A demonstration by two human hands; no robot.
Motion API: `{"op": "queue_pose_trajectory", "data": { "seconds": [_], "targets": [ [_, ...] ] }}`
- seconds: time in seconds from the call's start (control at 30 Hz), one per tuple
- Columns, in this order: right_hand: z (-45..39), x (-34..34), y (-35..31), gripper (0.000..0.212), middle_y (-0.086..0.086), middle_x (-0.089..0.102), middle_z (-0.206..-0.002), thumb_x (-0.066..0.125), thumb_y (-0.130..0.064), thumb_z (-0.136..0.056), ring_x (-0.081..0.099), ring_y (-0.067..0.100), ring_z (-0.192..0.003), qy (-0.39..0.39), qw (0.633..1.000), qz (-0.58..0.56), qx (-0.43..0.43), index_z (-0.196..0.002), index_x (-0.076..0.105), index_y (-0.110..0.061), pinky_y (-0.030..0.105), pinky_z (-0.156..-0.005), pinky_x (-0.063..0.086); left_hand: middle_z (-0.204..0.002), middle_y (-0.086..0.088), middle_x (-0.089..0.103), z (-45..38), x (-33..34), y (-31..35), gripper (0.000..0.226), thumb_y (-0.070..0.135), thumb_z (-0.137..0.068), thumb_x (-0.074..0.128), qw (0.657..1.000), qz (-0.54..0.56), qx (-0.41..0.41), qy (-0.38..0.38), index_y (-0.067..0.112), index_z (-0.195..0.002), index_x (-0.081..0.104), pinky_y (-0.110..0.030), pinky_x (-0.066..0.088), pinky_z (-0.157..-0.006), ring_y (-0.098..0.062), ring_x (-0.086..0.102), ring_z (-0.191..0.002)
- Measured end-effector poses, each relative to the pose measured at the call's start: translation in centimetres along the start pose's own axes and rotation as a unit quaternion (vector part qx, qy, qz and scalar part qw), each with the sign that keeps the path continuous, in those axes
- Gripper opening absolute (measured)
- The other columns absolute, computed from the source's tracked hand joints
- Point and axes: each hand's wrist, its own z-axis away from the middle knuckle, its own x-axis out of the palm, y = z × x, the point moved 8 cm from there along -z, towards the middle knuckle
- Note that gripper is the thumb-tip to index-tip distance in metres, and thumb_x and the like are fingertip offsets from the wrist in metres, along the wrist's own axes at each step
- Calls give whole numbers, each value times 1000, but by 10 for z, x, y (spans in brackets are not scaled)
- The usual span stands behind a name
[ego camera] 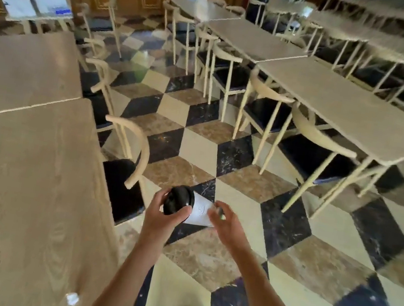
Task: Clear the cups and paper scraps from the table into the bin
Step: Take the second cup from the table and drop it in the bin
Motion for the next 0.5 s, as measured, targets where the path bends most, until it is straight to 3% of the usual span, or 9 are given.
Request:
{"op": "queue_pose_trajectory", "data": {
  "seconds": [0.13,0.2,0.33,0.4,0.5],
  "targets": [
    [47,-100,46,52,3,60,-112,59,-38,-96,65,29,-106,98,994,-34,25,-139,51,-11,47,-94,53,-120,8,68,20,105,6,54,23,-72,83,993,7,5,-114,36,-119,63,-14,56,-75,6,67,-100],
    [79,-149,74,54,2,59,-114,58,-43,-95,64,28,-109,142,987,-58,46,-139,50,-13,48,-96,53,-120,11,67,38,164,7,54,25,-69,83,985,2,4,-175,39,-117,63,-12,55,-75,9,67,-99],
    [153,-250,137,54,0,62,-114,57,-48,-93,61,17,-103,251,961,-69,92,-135,53,-14,31,-86,48,-118,12,70,89,288,2,55,26,-67,86,958,-16,1,-287,38,-116,64,-9,54,-74,10,67,-97],
    [193,-300,170,54,-1,61,-110,59,-45,-93,61,15,-97,295,946,-73,117,-136,54,-12,23,-78,45,-116,15,72,122,352,-4,58,27,-66,86,944,-22,-5,-329,41,-117,64,-17,56,-83,9,67,-100],
    [257,-374,221,51,-2,61,-116,59,-41,-94,60,13,-97,346,925,-63,146,-136,52,-13,23,-77,46,-112,19,71,179,451,-19,54,29,-63,86,922,-35,-2,-385,50,-109,65,-30,54,-95,2,66,-107]
  ]
}}
